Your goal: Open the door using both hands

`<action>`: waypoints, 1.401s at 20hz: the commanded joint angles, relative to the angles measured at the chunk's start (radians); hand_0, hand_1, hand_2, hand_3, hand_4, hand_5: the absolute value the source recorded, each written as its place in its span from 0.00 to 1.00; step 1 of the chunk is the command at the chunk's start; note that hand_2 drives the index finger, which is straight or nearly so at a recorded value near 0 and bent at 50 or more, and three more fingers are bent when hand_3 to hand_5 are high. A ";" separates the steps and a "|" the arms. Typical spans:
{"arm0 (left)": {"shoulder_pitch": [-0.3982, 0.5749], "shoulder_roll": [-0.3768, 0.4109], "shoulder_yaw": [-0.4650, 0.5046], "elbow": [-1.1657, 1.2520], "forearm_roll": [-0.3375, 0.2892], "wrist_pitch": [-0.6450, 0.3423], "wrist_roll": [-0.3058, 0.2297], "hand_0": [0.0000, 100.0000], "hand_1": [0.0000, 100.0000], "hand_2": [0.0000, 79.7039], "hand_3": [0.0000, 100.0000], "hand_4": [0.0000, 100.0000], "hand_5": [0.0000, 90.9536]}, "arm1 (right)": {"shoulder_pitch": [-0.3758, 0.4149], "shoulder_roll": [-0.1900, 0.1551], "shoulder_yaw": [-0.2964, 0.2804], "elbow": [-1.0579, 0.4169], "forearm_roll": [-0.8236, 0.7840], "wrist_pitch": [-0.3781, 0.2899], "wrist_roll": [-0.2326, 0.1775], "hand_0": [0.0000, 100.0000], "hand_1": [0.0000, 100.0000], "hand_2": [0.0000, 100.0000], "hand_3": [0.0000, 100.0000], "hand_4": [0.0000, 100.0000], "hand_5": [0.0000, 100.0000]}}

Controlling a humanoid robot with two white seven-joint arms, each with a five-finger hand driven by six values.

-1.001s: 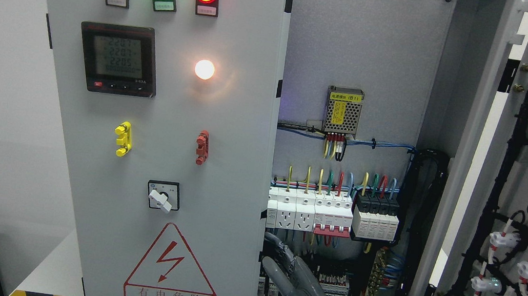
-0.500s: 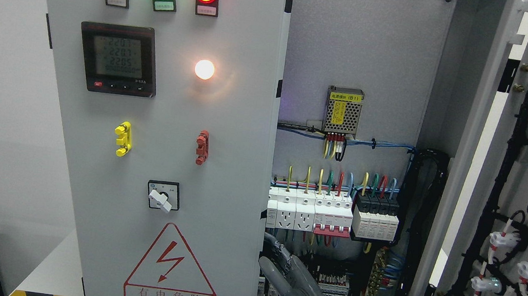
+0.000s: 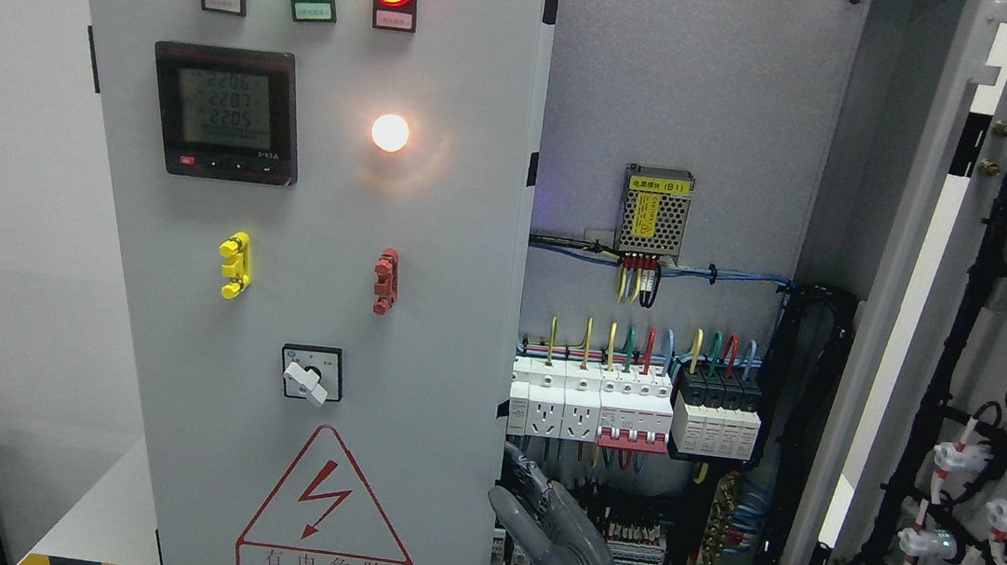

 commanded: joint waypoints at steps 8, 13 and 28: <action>0.000 -0.034 0.000 -0.012 -0.029 0.000 0.000 0.12 0.39 0.00 0.00 0.00 0.00 | -0.006 -0.002 -0.005 0.011 -0.001 0.000 0.026 0.12 0.39 0.00 0.00 0.00 0.00; 0.000 -0.034 0.000 -0.012 -0.029 0.000 0.000 0.12 0.39 0.00 0.00 0.00 0.00 | -0.003 -0.002 0.001 0.006 -0.035 0.000 0.038 0.12 0.39 0.00 0.00 0.00 0.00; 0.000 -0.034 0.000 -0.012 -0.029 0.000 0.000 0.12 0.39 0.00 0.00 0.00 0.00 | -0.002 -0.004 0.005 0.003 -0.041 0.002 0.042 0.12 0.39 0.00 0.00 0.00 0.00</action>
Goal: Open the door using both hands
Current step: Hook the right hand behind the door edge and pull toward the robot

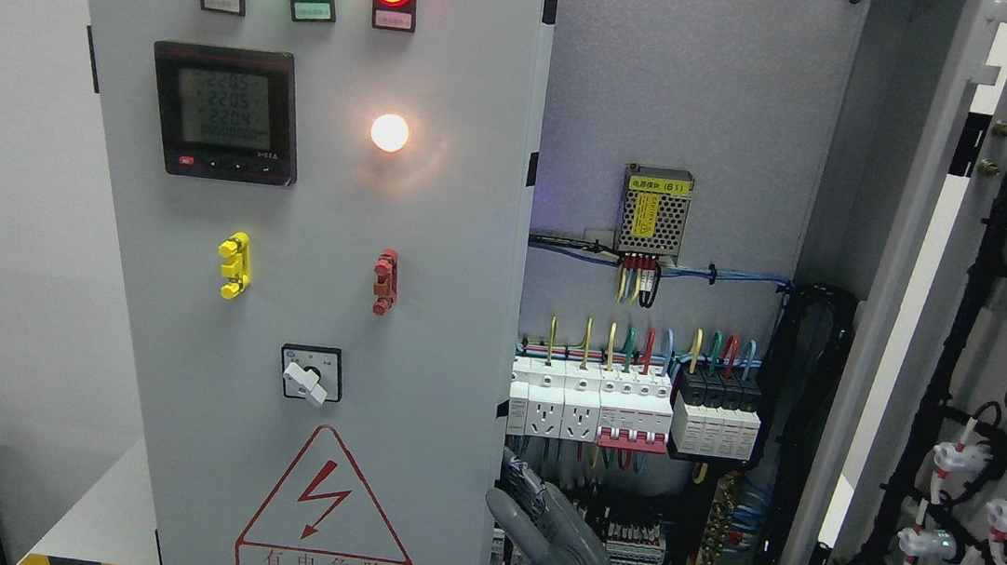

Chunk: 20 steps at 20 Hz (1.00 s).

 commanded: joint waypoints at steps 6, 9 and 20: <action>0.000 -0.034 0.000 -0.012 -0.029 0.000 0.000 0.12 0.39 0.00 0.00 0.00 0.00 | -0.004 -0.001 0.001 0.005 -0.001 0.002 0.032 0.12 0.39 0.00 0.00 0.00 0.00; 0.000 -0.034 0.000 -0.012 -0.029 0.000 0.000 0.12 0.39 0.00 0.00 0.00 0.00 | -0.004 -0.002 0.001 0.005 -0.003 0.002 0.032 0.12 0.39 0.00 0.00 0.00 0.00; 0.000 -0.034 0.000 -0.012 -0.029 0.000 0.000 0.12 0.39 0.00 0.00 0.00 0.00 | 0.015 -0.001 0.002 -0.024 -0.003 -0.003 0.035 0.12 0.39 0.00 0.00 0.00 0.00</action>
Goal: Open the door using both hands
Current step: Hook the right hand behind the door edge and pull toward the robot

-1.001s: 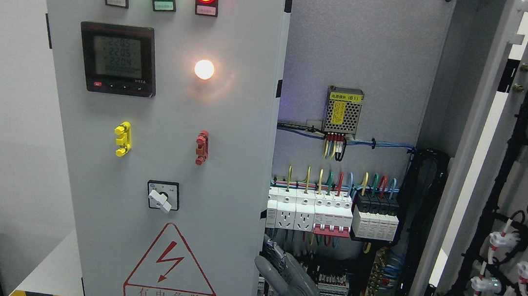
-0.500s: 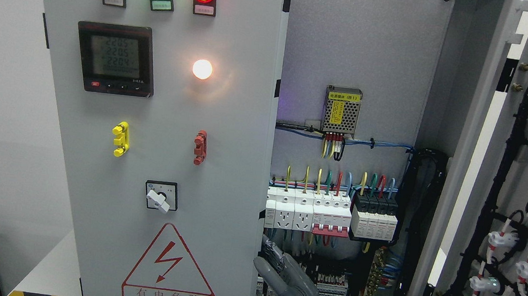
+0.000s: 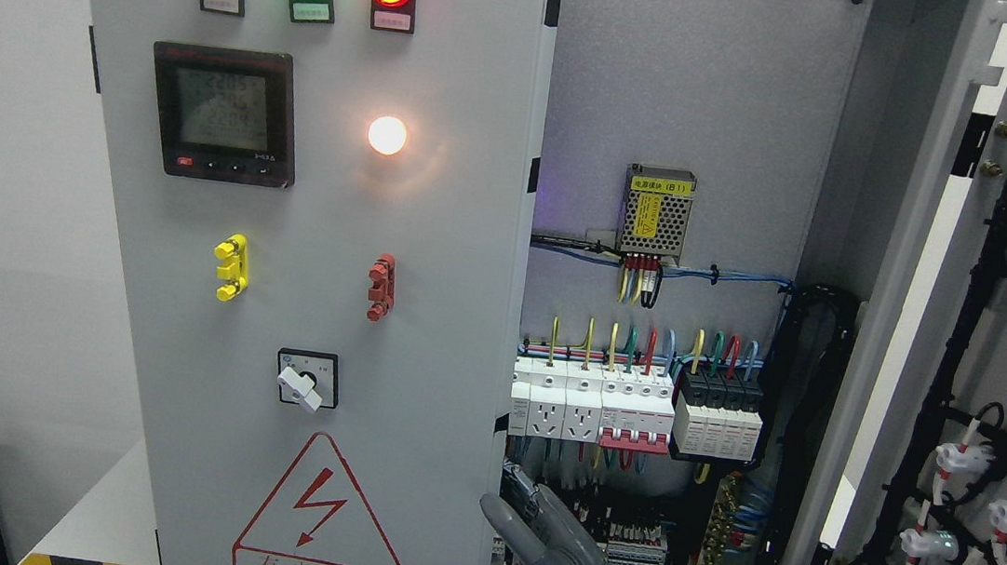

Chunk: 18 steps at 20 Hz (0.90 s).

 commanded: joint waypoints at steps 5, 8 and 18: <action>0.000 -0.034 0.000 -0.012 -0.029 0.000 0.000 0.12 0.39 0.00 0.00 0.00 0.00 | 0.020 0.000 0.010 -0.046 -0.002 -0.004 0.008 0.12 0.39 0.00 0.00 0.00 0.00; 0.000 -0.034 0.000 -0.012 -0.029 0.000 0.000 0.12 0.39 0.00 0.00 0.00 0.00 | 0.020 0.000 0.010 -0.057 -0.002 -0.003 0.025 0.12 0.39 0.00 0.00 0.00 0.00; 0.000 -0.034 0.000 -0.012 -0.029 0.000 0.000 0.12 0.39 0.00 0.00 0.00 0.00 | 0.027 0.000 0.019 -0.071 -0.009 -0.001 0.026 0.12 0.39 0.00 0.00 0.00 0.00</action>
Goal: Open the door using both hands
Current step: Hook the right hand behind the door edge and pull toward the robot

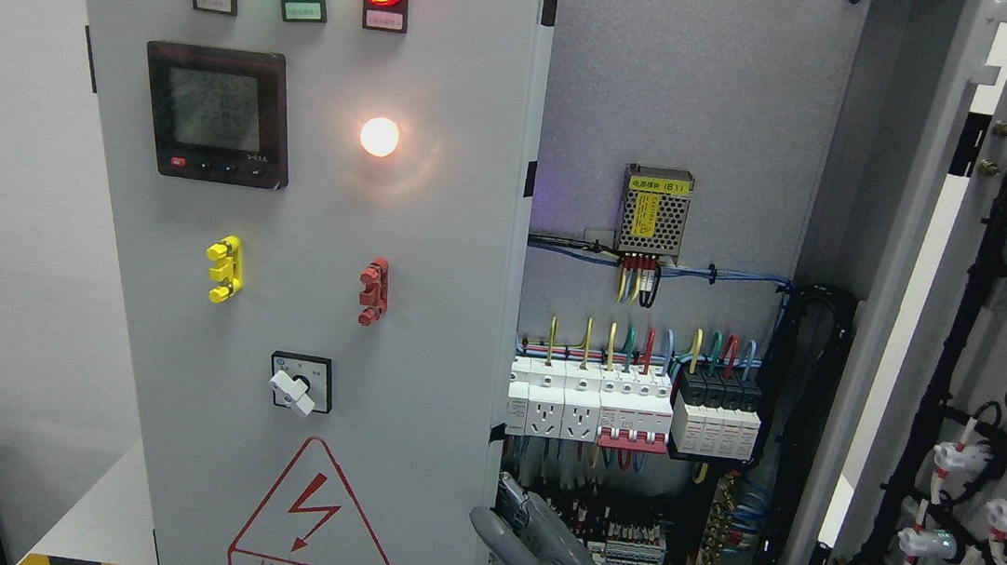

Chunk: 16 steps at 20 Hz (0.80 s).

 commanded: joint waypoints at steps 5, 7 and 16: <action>0.000 -0.034 0.000 -0.012 -0.029 0.001 0.000 0.12 0.39 0.00 0.00 0.00 0.00 | 0.011 -0.001 0.028 -0.039 -0.035 0.002 0.002 0.12 0.39 0.00 0.00 0.00 0.00; 0.000 -0.034 0.000 -0.012 -0.029 0.001 0.000 0.12 0.39 0.00 0.00 0.00 0.00 | 0.017 -0.001 0.028 -0.043 -0.036 0.002 0.002 0.12 0.39 0.00 0.00 0.00 0.00; 0.000 -0.034 0.000 -0.012 -0.029 0.001 0.000 0.12 0.39 0.00 0.00 0.00 0.00 | 0.038 -0.001 0.042 -0.082 -0.056 0.002 0.022 0.12 0.39 0.00 0.00 0.00 0.00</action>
